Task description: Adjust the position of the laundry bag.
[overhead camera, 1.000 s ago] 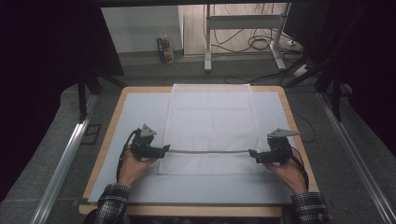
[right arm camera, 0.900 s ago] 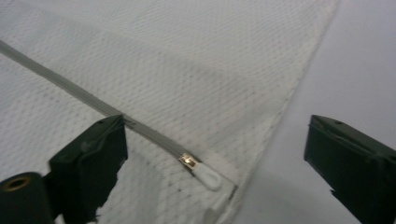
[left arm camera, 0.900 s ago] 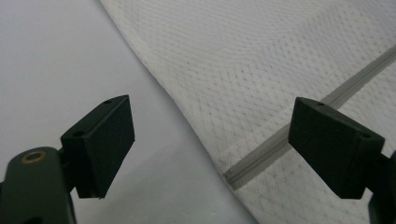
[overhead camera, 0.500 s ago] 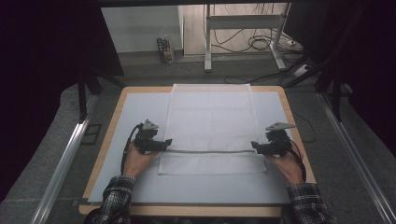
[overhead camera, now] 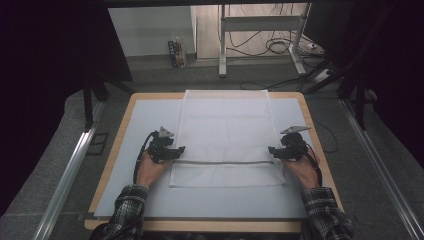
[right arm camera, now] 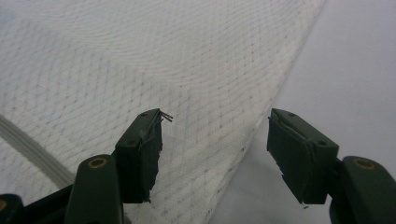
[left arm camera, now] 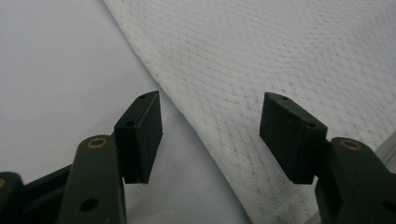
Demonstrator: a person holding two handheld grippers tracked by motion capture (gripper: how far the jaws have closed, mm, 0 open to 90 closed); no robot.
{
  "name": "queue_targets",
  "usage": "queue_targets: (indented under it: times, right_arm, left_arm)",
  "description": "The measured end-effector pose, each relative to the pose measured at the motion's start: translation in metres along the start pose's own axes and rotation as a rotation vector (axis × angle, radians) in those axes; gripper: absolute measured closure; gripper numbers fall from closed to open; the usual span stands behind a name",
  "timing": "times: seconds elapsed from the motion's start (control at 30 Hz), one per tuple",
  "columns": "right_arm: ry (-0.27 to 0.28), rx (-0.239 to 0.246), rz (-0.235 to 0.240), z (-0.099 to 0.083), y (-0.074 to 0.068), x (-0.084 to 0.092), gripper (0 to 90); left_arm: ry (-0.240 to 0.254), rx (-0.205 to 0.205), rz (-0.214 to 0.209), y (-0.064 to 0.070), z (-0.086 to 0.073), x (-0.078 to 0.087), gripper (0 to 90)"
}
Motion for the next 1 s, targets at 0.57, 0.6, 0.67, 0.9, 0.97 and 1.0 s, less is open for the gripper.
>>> queue_targets:
  times: [0.57,0.6,0.67,0.9,0.97,1.0]
  right_arm:
    - [-0.045,-0.020,-0.001,0.004,0.007,-0.012,57.9]
    - [-0.045,-0.023,-0.001,0.004,0.007,-0.012,62.9]
    - [-0.051,-0.022,-0.001,0.004,0.007,-0.012,70.5]
    - [-0.066,0.012,-0.001,0.004,-0.001,-0.011,88.4]
    - [-0.065,0.020,-0.002,0.004,-0.001,-0.010,88.4]
    - [-0.063,0.021,-0.002,0.004,-0.001,-0.009,88.4]
  left_arm:
    - [-0.025,0.040,0.022,0.001,0.000,-0.005,54.1]
    - [-0.023,0.050,0.023,0.000,0.000,-0.005,58.6]
    - [-0.024,0.056,0.031,-0.001,0.000,-0.005,64.7]
    - [-0.025,0.053,0.030,0.004,0.003,-0.006,88.9]
    - [-0.023,0.056,0.020,0.004,0.003,-0.005,89.2]
    - [-0.022,0.063,0.010,0.003,0.003,-0.005,89.2]
Point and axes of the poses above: each handheld gripper's, and its own axes: x roughly backward along the jaws, z roughly out of its top, y roughly to its right, the point moved 5 cm from there along -x, roughly forward along the jaws, and after that the axes turned 14 degrees about -x, right-handed, at the moved point
